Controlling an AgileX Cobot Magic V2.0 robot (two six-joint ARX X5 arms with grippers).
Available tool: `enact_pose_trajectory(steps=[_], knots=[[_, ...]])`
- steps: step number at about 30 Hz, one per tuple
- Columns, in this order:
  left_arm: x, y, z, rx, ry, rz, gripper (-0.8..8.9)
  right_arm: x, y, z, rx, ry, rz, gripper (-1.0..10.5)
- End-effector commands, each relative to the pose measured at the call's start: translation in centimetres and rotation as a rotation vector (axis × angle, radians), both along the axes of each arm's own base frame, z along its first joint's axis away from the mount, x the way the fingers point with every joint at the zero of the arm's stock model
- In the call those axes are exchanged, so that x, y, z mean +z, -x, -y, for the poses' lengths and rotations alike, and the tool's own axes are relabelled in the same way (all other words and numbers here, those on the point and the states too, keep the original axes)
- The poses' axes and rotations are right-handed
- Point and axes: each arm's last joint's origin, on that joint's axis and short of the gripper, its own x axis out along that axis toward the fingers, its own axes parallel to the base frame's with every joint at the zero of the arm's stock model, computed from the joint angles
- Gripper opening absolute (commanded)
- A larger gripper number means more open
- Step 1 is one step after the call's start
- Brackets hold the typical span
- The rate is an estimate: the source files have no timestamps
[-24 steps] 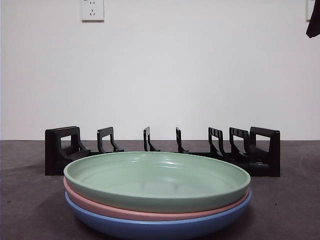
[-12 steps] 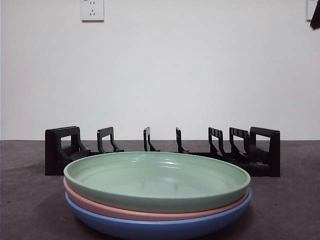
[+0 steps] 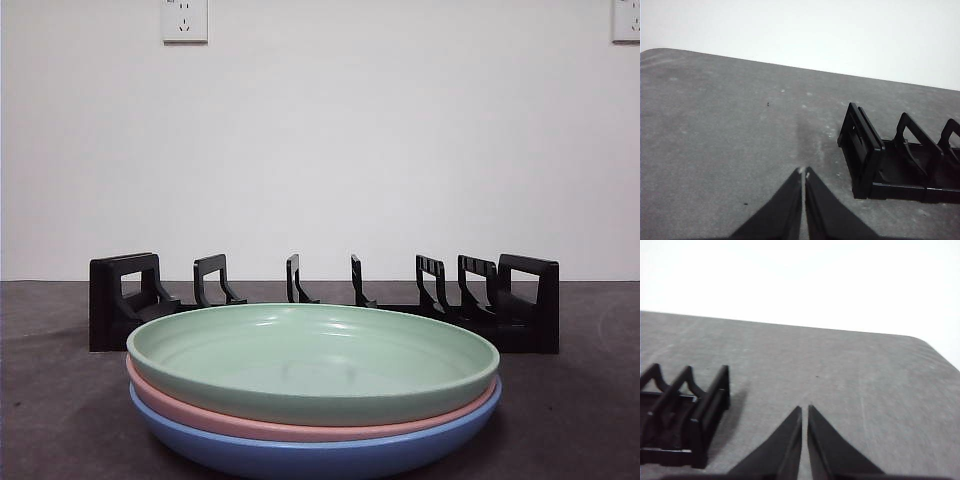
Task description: Place the plate
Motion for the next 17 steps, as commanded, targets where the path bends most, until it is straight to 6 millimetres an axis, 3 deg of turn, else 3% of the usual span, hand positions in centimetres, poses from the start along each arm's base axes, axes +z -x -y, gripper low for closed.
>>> enact_pose_trajectory(steps=[1, 6, 17], knots=[[-0.5, -0.1, 0.0, -0.003, 0.002, -0.007, 0.07, -1.6, 0.7, 0.3, -0.016, -0.045, 0.064, 0.2], [-0.5, -0.1, 0.0, -0.003, 0.002, -0.008, 0.07, -3.5, 0.7, 0.5, -0.014, -0.05, 0.034, 0.2], [-0.6, -0.1, 0.0, -0.003, 0.002, -0.008, 0.07, -3.5, 0.7, 1.0, -0.059, -0.052, 0.036, 0.2]])
